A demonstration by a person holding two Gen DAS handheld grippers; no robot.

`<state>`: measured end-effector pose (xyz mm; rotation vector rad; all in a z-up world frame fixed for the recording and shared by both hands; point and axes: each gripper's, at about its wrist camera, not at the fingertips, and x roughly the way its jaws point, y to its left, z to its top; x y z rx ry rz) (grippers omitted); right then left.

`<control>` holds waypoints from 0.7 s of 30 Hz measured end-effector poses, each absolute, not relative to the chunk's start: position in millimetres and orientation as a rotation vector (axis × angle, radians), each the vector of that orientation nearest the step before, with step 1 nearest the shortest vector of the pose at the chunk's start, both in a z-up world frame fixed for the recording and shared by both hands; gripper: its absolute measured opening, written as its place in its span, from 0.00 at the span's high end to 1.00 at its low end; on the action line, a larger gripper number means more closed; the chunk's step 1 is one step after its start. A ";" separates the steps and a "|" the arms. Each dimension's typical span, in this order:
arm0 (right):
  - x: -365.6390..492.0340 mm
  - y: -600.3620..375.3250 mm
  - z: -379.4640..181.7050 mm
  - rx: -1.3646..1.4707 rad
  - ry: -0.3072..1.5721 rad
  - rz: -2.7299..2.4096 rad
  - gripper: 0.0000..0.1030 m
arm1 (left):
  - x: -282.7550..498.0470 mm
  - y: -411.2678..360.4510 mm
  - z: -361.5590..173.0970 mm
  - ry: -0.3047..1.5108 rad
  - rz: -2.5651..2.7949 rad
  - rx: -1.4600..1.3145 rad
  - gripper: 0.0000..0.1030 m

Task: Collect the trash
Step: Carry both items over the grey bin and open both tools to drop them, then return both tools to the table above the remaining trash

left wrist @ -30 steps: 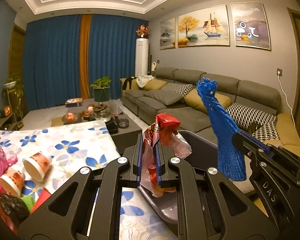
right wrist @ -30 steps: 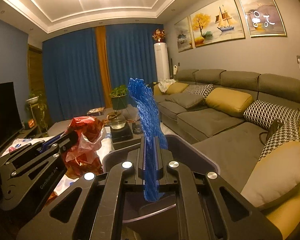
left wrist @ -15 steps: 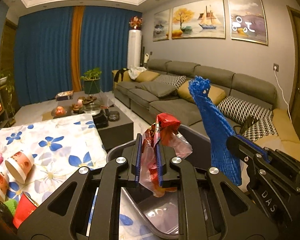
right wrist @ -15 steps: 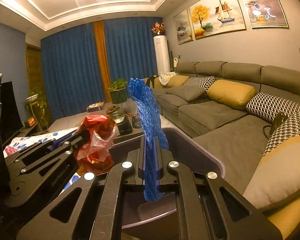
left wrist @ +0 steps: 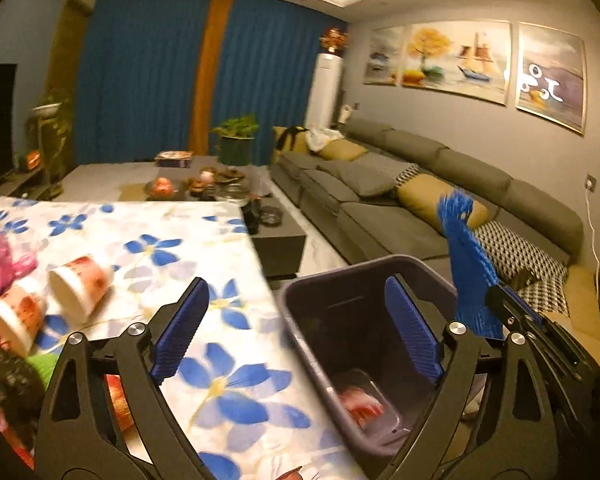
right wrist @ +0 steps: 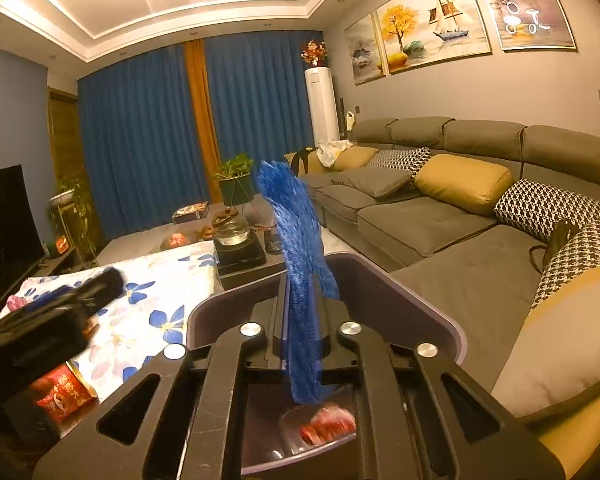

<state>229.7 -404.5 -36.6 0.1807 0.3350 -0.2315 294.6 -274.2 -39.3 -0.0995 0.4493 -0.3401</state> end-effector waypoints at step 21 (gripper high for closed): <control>157.2 -322.7 -9.5 0.146 0.268 -0.195 0.30 | 185.1 -144.9 -9.1 0.300 -0.138 -0.062 0.11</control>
